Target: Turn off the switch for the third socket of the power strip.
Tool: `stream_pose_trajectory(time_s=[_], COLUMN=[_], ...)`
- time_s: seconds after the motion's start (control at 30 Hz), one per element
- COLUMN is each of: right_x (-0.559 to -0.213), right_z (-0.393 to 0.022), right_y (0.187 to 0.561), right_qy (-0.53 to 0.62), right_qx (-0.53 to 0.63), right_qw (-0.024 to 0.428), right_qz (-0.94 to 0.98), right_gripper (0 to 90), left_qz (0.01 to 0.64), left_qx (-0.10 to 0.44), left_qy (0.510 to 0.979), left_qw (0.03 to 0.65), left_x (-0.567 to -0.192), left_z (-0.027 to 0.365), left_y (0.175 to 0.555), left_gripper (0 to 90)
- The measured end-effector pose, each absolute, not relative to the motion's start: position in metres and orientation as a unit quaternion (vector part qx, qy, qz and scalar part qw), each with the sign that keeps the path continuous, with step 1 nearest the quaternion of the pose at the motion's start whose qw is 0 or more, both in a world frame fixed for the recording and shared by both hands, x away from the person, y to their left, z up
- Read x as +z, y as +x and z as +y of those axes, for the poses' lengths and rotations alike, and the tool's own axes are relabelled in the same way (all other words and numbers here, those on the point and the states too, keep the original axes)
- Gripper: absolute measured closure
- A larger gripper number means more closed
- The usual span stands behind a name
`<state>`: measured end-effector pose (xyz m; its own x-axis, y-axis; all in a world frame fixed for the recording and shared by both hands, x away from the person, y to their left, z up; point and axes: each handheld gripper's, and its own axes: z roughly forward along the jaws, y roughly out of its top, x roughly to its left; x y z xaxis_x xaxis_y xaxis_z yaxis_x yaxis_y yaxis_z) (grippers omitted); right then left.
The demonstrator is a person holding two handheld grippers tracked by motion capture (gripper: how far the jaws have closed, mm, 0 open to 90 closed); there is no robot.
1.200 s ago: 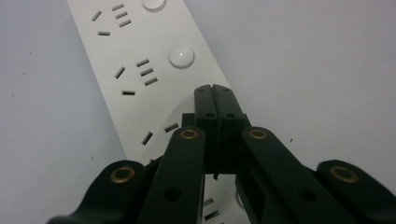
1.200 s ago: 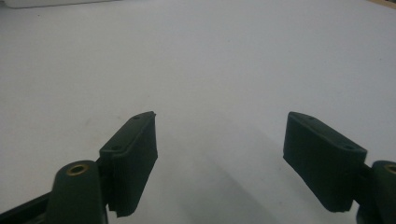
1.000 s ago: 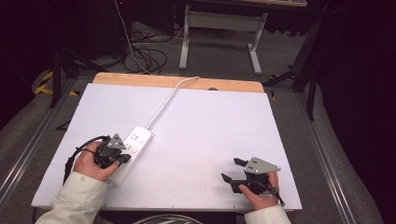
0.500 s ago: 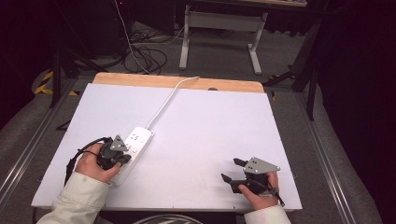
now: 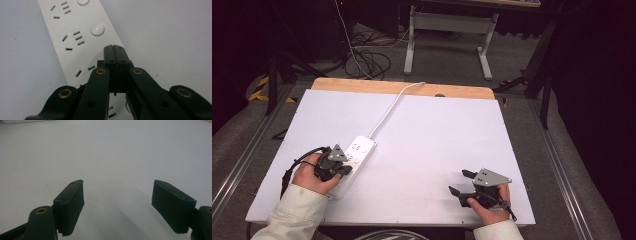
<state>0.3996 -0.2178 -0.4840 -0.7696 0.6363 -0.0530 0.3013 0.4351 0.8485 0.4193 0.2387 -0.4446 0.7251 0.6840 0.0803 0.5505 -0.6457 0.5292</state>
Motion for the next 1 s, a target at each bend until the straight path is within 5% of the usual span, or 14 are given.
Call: stream_pose_trajectory(time_s=[1.0], right_x=[-0.484], right_z=[-0.22], right_y=[0.399], right_qy=[0.287], right_qx=[0.449], right_qw=[0.188], right_qz=[0.825], right_gripper=[26.3], left_qz=[0.349], left_qx=[0.143], left_qy=[0.874], left_qw=[0.306], left_x=[-0.425], left_z=[0.247], left_y=[0.409], left_gripper=[89.9])
